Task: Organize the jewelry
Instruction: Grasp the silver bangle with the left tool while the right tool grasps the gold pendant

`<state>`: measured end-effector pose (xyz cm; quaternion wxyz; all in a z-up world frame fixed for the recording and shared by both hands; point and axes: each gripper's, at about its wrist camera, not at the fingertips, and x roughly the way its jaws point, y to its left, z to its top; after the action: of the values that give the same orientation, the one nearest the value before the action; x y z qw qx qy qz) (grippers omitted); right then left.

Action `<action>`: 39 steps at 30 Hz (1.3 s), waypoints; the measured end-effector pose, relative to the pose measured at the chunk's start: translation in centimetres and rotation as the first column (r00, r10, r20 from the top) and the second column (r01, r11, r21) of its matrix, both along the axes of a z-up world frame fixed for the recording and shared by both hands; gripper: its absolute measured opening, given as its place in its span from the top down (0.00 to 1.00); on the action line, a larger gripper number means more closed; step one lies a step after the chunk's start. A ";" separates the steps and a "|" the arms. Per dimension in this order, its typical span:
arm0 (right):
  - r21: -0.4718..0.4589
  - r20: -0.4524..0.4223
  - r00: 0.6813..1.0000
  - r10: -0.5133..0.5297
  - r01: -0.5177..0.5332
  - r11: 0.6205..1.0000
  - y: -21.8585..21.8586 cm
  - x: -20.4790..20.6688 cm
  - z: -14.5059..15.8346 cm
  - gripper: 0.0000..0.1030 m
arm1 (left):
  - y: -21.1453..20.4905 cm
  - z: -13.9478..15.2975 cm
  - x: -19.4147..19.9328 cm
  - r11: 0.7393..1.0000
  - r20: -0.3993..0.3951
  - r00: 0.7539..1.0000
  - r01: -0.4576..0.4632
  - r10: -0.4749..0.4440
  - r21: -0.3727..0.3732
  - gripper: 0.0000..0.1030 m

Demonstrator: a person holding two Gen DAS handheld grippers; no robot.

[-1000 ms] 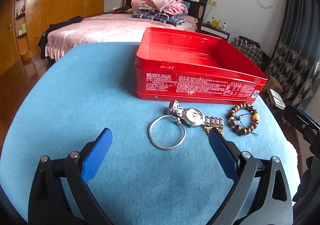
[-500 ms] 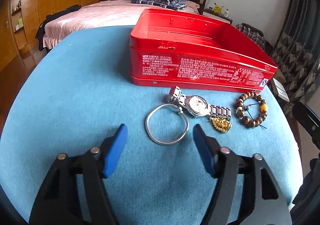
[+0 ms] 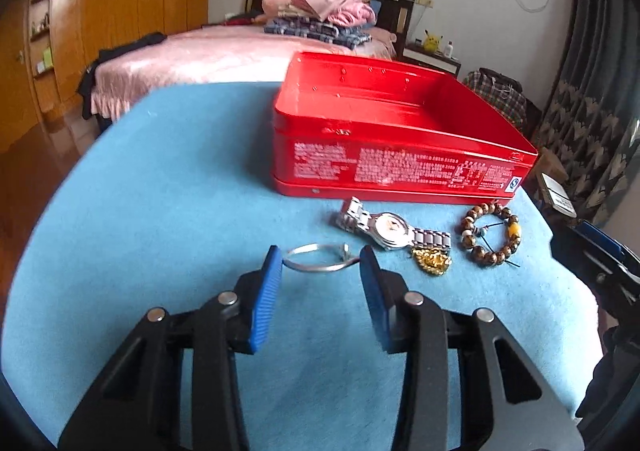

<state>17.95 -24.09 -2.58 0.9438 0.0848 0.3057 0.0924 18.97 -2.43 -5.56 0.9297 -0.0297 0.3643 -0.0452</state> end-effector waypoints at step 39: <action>0.009 -0.188 0.950 0.251 -0.254 0.967 7.6 2.5 -3.0 0.68 | 4.2 -1.4 -0.7 0.998 -0.066 0.997 -0.036 0.033 -0.043 0.61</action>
<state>20.44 -16.46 -5.56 0.8919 0.0464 0.4021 0.2016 18.26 1.72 -6.95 0.9172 -0.0578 0.3926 -0.0363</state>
